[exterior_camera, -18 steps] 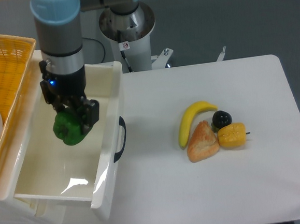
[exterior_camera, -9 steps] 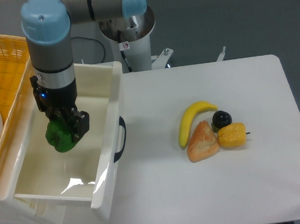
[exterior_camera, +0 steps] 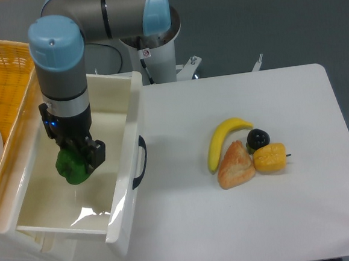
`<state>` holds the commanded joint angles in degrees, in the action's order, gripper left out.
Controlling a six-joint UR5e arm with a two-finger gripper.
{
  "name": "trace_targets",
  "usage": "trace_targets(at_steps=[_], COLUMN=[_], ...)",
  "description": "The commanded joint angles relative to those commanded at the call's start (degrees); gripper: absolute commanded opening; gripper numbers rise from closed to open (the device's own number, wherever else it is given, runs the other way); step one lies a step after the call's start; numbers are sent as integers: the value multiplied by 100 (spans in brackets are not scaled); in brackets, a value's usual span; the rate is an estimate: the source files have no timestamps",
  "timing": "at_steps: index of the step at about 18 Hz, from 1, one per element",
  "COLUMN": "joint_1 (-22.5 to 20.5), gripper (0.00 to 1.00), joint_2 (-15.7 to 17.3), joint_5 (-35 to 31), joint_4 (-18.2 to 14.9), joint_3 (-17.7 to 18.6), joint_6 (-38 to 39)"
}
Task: Place the green pepper in the upper white drawer
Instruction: 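Lower the green pepper into the drawer bottom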
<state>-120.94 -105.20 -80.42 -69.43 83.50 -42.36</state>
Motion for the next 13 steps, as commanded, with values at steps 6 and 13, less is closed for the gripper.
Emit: trace_targets(at_steps=[6,13], joint_1=[70,70], gripper=[56,73], joint_2=[-105,-123], joint_5=[-9,0], joint_4=[9,0], joint_3=[0,0], joint_6=[-131,-387])
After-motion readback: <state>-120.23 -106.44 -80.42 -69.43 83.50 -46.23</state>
